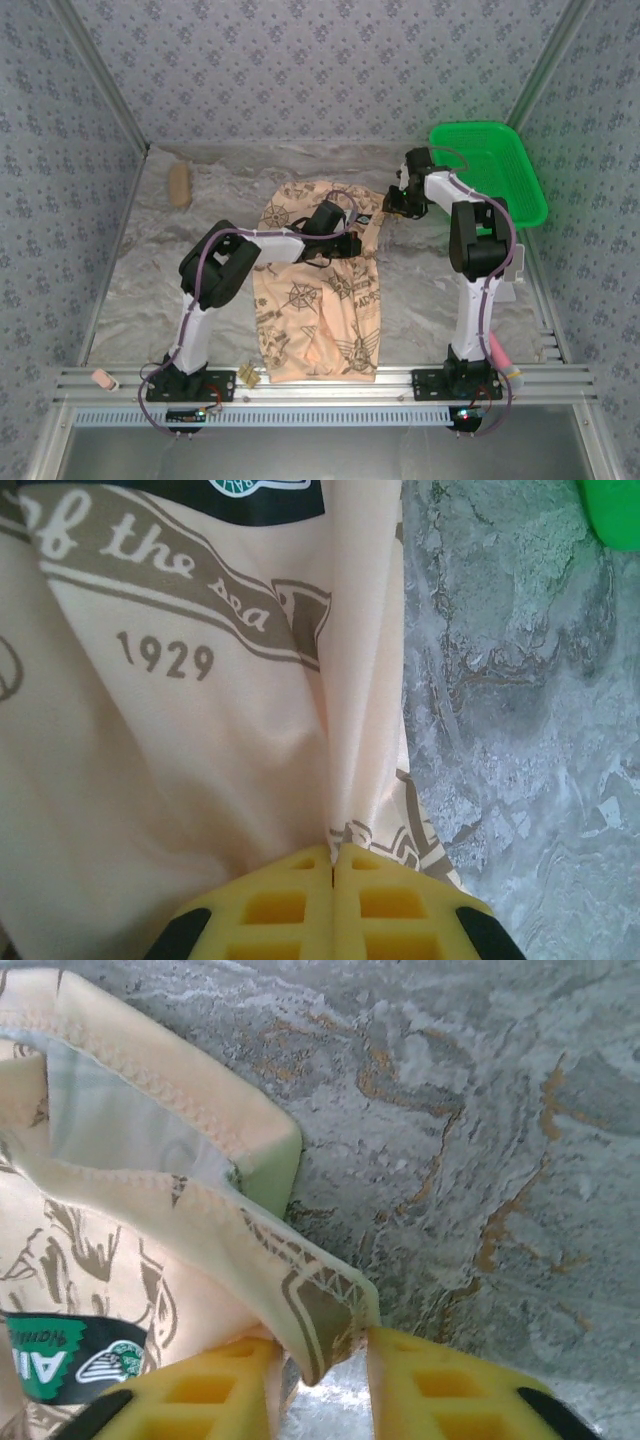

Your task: Fold the inside-out t-shirt

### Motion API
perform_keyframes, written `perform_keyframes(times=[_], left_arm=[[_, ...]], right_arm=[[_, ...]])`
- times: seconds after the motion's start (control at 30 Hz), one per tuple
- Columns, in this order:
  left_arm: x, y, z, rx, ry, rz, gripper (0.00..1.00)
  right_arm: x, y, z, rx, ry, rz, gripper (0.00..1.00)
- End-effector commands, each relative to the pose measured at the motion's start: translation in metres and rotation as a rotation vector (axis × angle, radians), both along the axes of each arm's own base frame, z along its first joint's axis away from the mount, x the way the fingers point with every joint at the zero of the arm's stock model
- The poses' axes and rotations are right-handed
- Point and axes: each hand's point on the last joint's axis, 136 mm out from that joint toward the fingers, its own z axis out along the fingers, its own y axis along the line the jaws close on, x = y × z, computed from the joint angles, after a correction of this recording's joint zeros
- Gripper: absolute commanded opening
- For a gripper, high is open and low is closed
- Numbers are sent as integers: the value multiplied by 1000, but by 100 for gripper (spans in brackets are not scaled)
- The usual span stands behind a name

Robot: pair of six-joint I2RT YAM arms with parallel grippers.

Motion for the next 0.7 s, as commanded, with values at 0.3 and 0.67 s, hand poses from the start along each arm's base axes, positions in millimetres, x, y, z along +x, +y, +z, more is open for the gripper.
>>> perform_keyframes(times=[0.3, 0.67], left_arm=[[-2, 3, 44, -159, 5, -19, 0], [-27, 18, 42, -210, 48, -30, 0]], right_arm=[[28, -26, 39, -228, -203, 231, 3], [39, -2, 70, -444, -705, 1035, 5]])
